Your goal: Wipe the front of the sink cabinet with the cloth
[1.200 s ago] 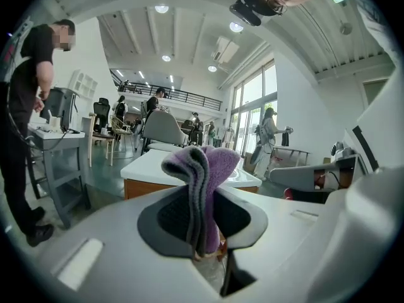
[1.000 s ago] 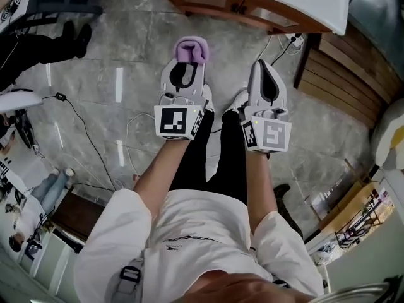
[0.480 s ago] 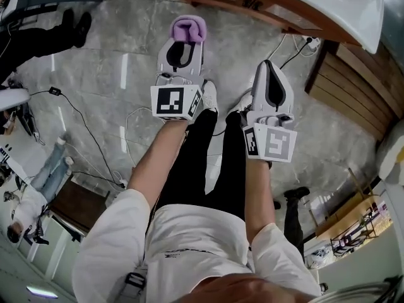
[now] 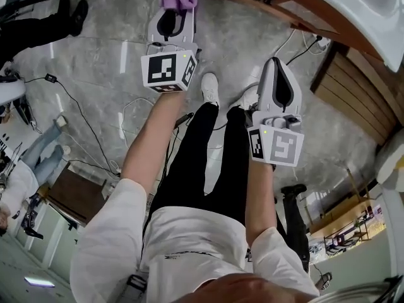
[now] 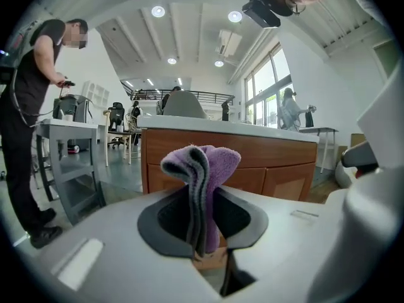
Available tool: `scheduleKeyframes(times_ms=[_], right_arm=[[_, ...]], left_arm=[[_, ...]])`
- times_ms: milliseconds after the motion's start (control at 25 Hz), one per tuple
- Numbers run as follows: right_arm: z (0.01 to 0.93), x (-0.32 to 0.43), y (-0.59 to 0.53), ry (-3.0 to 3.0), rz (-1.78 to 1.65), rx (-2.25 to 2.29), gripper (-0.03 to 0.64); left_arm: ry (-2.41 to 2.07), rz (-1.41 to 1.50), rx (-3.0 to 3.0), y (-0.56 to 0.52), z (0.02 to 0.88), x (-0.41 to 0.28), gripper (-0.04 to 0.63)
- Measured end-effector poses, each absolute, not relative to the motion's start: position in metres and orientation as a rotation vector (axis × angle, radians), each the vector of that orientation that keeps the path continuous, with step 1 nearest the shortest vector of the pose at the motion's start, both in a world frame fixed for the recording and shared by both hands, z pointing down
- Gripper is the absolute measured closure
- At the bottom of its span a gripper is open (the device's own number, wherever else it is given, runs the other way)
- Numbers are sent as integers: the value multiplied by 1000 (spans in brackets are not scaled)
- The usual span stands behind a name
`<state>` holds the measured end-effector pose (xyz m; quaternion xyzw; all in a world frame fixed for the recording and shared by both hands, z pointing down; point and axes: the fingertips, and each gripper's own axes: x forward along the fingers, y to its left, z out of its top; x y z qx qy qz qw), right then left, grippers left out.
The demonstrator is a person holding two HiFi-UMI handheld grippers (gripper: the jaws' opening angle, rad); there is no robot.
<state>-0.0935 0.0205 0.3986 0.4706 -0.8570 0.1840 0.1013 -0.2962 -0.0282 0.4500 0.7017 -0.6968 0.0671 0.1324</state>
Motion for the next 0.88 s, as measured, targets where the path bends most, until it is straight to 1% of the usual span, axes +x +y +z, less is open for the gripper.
scheduleKeyframes(times_ms=[440, 680, 880], right_arm=[[406, -103, 14, -2563, 575, 1347, 620], [407, -105, 11, -2544, 558, 1332, 620], [408, -95, 5, -2511, 563, 1365, 620]], left_arm=[[-2096, 198, 1970, -69, 477, -346, 523], [-2134, 178, 1834, -84, 498, -387, 523], [-2140, 201, 1863, -89, 497, -385, 525]])
